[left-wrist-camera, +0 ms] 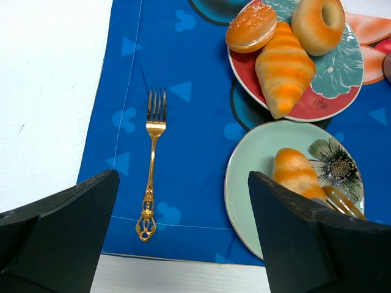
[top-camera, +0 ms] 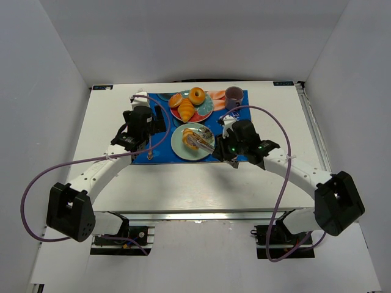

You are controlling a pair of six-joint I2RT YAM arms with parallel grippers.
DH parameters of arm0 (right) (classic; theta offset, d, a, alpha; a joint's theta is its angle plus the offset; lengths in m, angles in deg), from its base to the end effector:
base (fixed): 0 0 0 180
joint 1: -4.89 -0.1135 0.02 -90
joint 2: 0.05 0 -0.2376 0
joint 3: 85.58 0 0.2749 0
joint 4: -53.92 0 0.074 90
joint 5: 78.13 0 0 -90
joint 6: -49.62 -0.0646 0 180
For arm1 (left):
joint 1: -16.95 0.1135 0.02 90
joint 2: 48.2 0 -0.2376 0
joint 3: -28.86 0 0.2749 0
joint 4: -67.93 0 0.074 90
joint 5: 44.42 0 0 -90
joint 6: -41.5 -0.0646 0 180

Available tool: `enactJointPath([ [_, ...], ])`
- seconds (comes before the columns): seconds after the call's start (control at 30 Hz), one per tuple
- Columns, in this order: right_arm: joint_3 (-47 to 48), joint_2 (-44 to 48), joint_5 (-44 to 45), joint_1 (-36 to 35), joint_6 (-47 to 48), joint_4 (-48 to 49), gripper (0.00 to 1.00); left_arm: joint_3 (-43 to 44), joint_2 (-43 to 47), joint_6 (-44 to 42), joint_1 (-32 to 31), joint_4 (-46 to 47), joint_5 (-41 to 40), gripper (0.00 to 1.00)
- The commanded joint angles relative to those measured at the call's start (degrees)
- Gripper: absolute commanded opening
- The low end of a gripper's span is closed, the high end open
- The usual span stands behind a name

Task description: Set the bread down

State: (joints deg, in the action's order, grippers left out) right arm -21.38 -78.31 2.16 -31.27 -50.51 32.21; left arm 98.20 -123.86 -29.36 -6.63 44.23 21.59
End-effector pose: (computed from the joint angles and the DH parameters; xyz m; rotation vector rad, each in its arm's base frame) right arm 0.2762 0.2153 0.1989 -0.6037 2.1762 0.6303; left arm 0.3309 -0.1158 0.2469 -0.1701 2.0385 -0.0250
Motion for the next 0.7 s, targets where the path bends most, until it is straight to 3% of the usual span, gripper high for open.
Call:
enactJointPath([
  [0.0,0.26,-0.84,1.01,-0.58,-0.59,5.67,0.27,0.14,0.6,0.55,0.28,0.98,0.61,0.98],
  [0.2,0.61,-3.56,4.61,-0.58,-0.24,6.38,0.28,0.05,0.51,0.29,0.28,0.98,0.43,0.98],
  [0.37,0.62,-4.45,4.62,-0.66,0.02,5.68,0.35,-0.22,0.51,0.11,0.28,0.81,-0.01,0.98],
  [0.53,0.53,-3.31,3.74,-0.75,-0.06,5.15,0.58,-0.39,0.25,0.11,0.28,0.98,-0.01,0.98],
  [0.67,1.4,-1.99,3.3,-0.75,0.02,4.1,0.65,-0.3,0.07,0.11,0.28,1.07,0.17,0.98],
])
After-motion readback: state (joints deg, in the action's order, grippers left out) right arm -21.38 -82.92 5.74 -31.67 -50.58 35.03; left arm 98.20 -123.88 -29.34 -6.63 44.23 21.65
